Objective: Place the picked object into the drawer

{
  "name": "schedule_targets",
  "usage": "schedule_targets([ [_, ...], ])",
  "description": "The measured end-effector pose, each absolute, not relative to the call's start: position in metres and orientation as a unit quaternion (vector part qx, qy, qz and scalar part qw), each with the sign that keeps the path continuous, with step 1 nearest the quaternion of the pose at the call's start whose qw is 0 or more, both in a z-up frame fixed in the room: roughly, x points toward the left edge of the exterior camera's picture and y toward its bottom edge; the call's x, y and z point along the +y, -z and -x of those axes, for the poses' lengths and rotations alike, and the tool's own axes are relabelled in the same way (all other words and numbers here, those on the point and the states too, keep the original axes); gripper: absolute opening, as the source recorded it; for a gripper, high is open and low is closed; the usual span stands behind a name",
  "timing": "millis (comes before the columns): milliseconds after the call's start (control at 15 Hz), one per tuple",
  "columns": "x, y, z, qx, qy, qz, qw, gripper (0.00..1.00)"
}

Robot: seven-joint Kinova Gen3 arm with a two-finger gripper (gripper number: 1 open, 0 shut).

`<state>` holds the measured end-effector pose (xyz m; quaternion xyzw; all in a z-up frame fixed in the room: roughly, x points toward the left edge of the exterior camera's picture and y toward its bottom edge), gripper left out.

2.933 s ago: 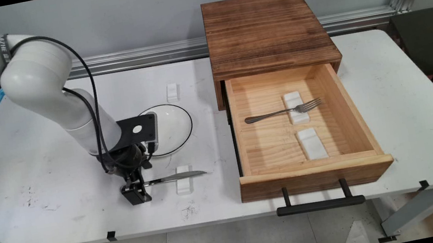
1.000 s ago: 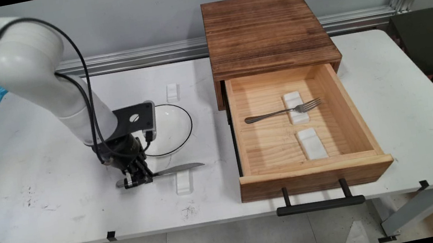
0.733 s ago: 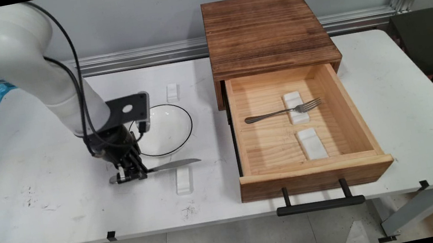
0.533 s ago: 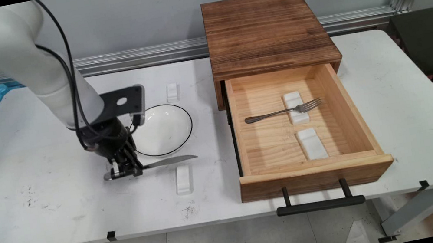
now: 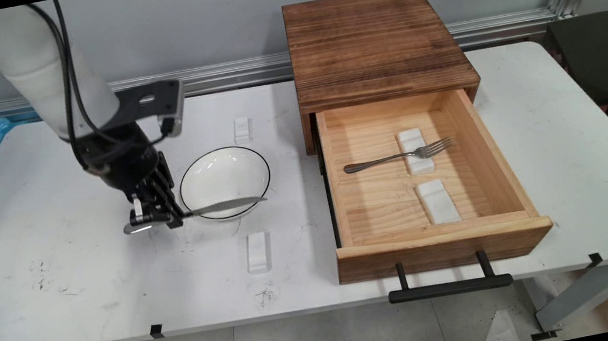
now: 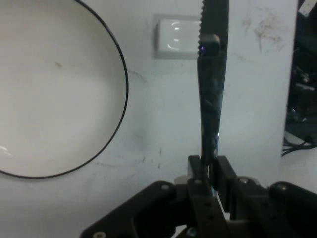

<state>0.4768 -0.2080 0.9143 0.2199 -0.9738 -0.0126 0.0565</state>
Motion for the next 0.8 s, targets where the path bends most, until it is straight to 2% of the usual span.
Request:
schedule_targets([
  [467, -0.227, -0.961, -0.471, -0.973, 0.018, -0.218, 0.075, 0.0],
  [800, -0.248, -0.976, -0.455, -0.972, 0.008, -0.215, 0.096, 0.0],
])
